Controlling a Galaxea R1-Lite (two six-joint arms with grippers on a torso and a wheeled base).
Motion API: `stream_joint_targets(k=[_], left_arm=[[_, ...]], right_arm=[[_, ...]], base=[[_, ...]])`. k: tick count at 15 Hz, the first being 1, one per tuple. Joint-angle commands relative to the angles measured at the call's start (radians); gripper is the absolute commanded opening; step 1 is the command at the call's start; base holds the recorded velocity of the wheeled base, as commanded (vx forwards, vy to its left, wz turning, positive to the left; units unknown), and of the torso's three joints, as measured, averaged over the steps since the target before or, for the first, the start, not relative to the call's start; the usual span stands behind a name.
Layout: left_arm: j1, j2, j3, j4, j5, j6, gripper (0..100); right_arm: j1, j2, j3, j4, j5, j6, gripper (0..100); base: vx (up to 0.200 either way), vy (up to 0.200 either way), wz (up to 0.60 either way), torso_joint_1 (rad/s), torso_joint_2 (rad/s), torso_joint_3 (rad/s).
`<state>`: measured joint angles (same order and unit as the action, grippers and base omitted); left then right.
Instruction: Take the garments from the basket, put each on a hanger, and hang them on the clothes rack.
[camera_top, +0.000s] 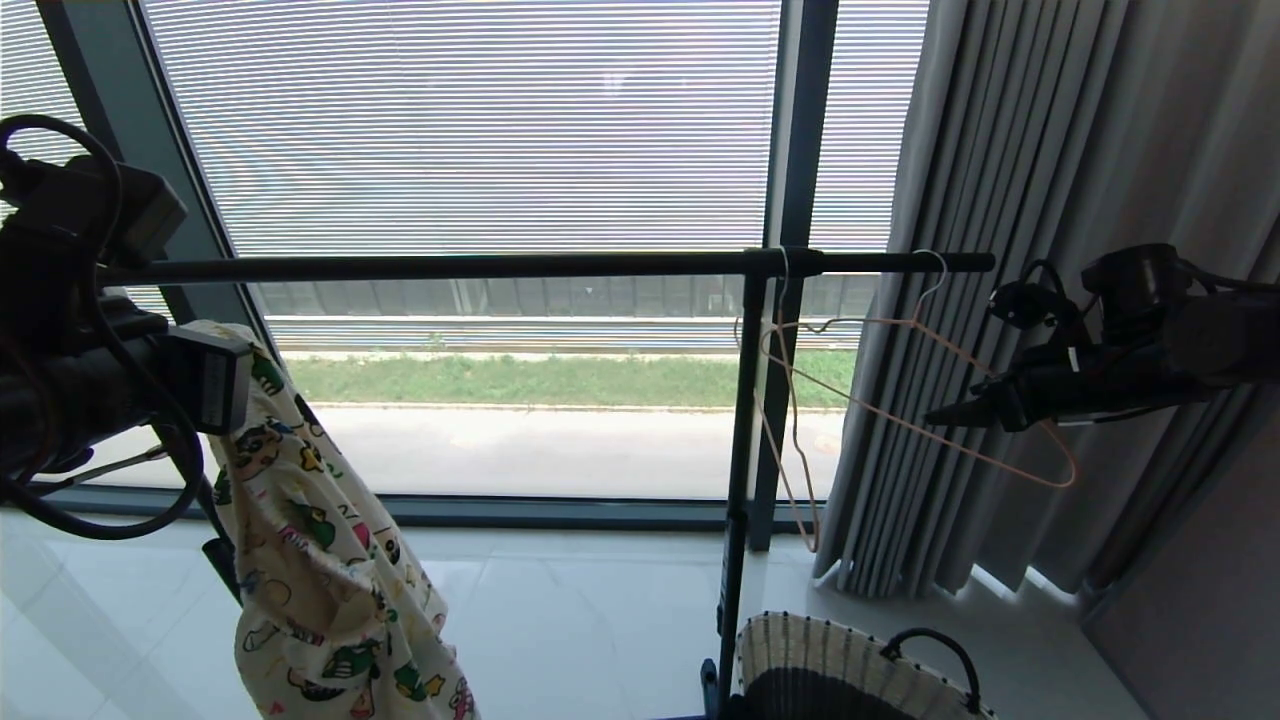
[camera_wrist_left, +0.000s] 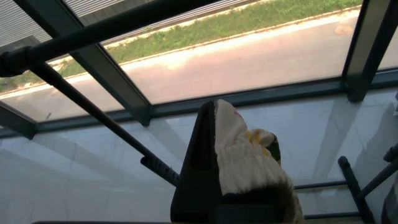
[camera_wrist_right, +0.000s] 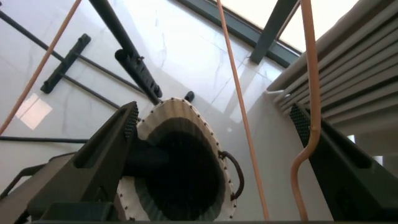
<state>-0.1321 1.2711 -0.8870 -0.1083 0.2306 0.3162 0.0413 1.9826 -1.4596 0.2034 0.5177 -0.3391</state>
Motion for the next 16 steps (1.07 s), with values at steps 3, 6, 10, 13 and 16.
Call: stream_joint_targets(k=[3,6,10,13,16], left_arm=[[0.0,-0.009,-0.001,-0.001,0.001,0.0,0],[0.0,-0.019,-0.001,-0.001,-0.001,0.001,0],[0.002,-0.022,0.0,-0.001,-0.001,0.001,0],[0.002,-0.025,0.0,-0.001,0.001,0.003,0],[0.002,-0.025,-0.001,-0.001,0.001,0.003,0]], right_arm=[[0.032,-0.013,-0.008,-0.013,-0.021,0.08,100],[0.031,-0.014,-0.008,-0.045,-0.062,0.152,100],[0.031,0.016,-0.007,-0.122,-0.171,0.158,100],[0.042,0.042,-0.005,-0.136,-0.2,0.158,100],[0.072,0.07,-0.005,-0.139,-0.271,0.17,100]], base=[[0.0,0.0,0.0,0.0,0.0,0.0],[0.0,0.0,0.0,0.0,0.0,0.0],[0.0,0.0,0.0,0.0,0.0,0.0],[0.0,0.0,0.0,0.0,0.0,0.0],[0.0,0.0,0.0,0.0,0.0,0.0]])
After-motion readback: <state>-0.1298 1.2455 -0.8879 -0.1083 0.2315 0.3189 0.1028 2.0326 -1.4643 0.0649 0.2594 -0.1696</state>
